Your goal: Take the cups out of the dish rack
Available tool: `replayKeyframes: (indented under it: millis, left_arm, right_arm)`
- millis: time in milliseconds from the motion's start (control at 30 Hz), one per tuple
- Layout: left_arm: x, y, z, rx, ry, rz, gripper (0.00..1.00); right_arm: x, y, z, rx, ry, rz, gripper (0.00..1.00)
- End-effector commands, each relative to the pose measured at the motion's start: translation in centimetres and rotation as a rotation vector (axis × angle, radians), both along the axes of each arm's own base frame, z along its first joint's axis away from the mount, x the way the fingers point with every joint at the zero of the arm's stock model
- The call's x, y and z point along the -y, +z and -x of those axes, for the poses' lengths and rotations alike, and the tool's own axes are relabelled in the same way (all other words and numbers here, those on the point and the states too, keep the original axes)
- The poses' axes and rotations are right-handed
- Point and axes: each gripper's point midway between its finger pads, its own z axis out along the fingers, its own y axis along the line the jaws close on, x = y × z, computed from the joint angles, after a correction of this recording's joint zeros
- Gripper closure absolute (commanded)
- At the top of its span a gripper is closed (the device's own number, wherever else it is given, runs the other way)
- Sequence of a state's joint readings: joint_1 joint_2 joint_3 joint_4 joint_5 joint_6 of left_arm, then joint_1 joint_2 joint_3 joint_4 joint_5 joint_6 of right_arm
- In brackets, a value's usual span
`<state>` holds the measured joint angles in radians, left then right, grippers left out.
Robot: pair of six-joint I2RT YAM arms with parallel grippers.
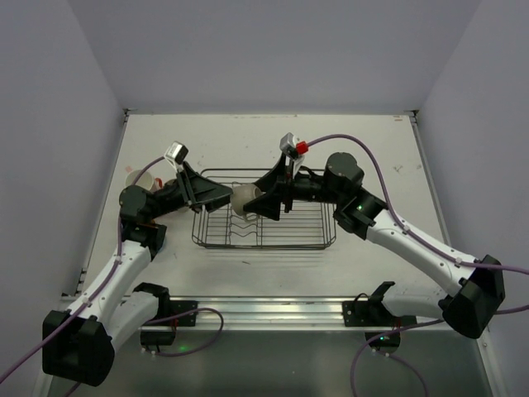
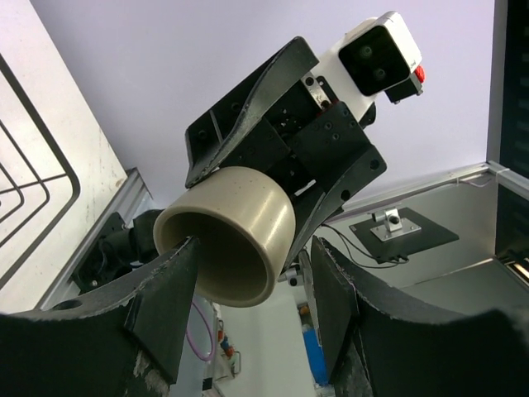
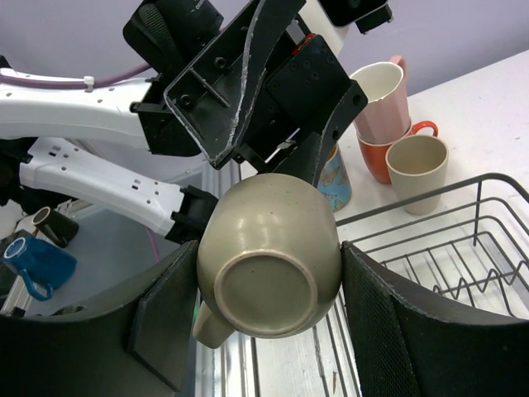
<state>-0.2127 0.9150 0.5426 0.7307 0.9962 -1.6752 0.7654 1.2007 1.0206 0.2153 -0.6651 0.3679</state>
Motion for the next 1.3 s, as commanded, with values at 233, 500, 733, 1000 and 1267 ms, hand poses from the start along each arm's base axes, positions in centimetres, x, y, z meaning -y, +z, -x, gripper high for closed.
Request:
replayKeyframes:
  millis: [233,500,733,1000,1267]
  left_arm:
    - [0.1,1.7,0.7,-0.014,-0.008,0.054,0.42]
    - [0.2,2.1,1.1,-0.019,-0.024,0.068,0.48]
    - [0.5,1.6,1.1,-0.036,-0.036,0.041,0.63]
    - [0.7,0.7,1.0,-0.057,-0.044,-0.012,0.93]
    - [0.7,0.1,0.6,-0.014,-0.006,-0.147,1.00]
  right_arm:
    - [-0.9,1.3,0.5,0.069,0.076,-0.088,1.00]
    - [-1.4,0.7,0.0,0.058,0.080,-0.079,1.00]
    - [-1.6,1.1,-0.2,0.061,0.078,-0.072,1.00]
    - [-1.5,1.1,-0.7,0.070,0.054,-0.045,1.00]
    - [-1.2,1.3,-2.3,0.035,-0.041,0.013,0.66]
